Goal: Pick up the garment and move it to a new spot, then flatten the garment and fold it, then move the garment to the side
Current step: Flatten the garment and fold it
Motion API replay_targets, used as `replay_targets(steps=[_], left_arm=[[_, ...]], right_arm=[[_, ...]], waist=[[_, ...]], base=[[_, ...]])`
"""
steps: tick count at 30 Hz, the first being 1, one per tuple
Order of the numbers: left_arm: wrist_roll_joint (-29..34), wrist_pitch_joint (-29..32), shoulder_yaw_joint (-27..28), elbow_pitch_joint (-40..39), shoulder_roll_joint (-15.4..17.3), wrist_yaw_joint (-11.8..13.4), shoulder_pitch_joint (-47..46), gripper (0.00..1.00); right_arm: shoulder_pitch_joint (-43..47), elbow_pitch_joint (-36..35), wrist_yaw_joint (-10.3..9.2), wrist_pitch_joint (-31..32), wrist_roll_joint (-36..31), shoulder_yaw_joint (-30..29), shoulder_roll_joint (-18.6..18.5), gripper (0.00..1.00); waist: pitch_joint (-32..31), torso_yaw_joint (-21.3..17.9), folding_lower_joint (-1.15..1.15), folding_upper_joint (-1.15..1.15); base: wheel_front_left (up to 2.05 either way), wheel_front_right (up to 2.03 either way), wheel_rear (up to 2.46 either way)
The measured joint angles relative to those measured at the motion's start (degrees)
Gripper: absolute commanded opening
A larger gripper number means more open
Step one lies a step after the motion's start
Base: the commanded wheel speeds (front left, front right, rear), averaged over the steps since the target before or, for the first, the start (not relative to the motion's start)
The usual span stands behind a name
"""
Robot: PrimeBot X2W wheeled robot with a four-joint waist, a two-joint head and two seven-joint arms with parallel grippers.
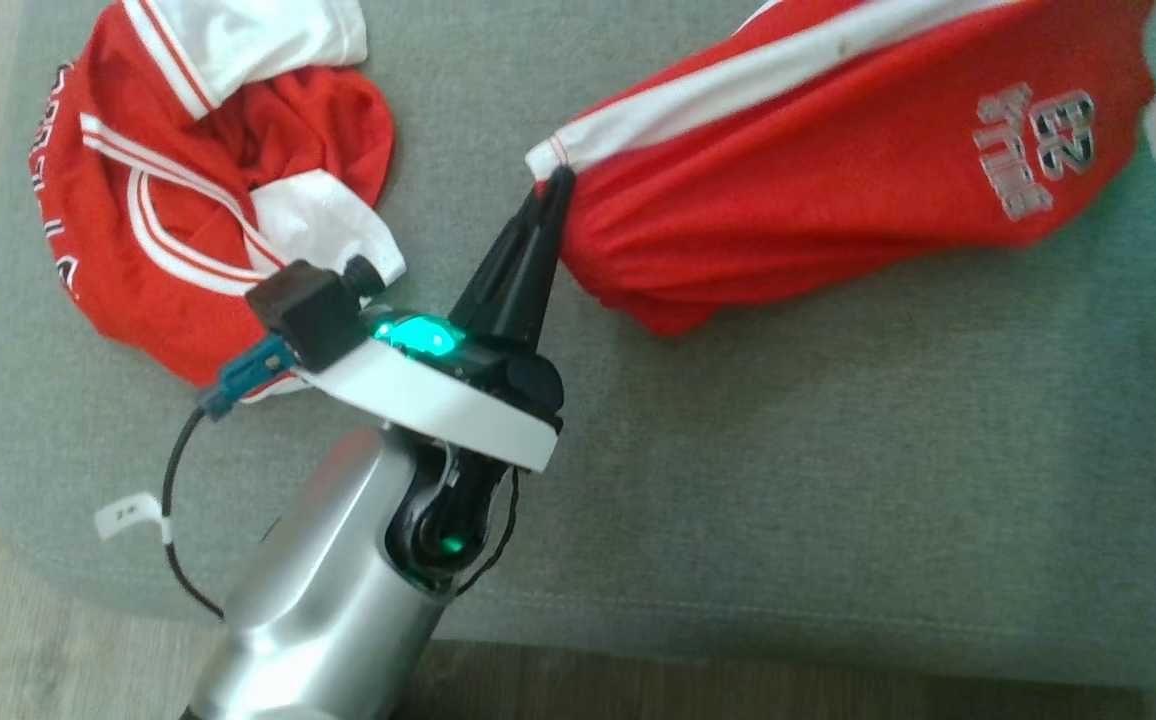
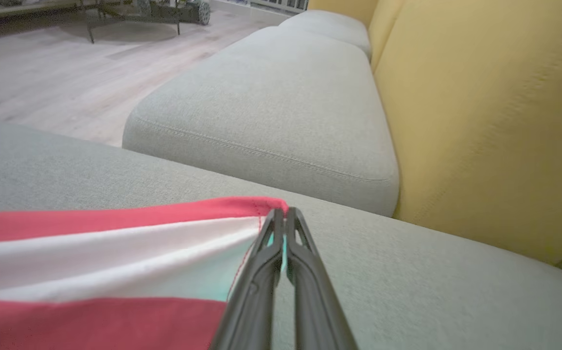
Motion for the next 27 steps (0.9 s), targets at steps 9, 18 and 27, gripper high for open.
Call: replay_targets(steps=[9, 18, 27], left_arm=[[-4.54, 0.0, -2.16, 2.91, -0.32, 0.0, -6.11, 0.37], [-3.2, 0.0, -2.31, 7.1, -0.49, 0.0, -7.28, 1.0], [12.15, -0.01, 5.67, 0.94, -0.52, 7.73, -0.21, 1.0]], right_arm=[[-12.82, 17.53, 0.0, -3.71, -4.5, 4.76, -1.26, 0.0], [-16.96, 28.4, 0.0, -10.93, -0.32, 4.2, 0.03, 1.0], [-14.24, 31.52, 0.0, -6.33, 11.46, 5.28, -0.19, 1.0]], waist=[[4.25, 2.21, 0.0, 0.0], [4.16, 2.23, 0.0, 0.0], [0.31, 0.7, 0.0, 0.0]], base=[[0.0, 0.0, 0.0], [0.0, 0.0, 0.0], [0.0, 0.0, 0.0]])
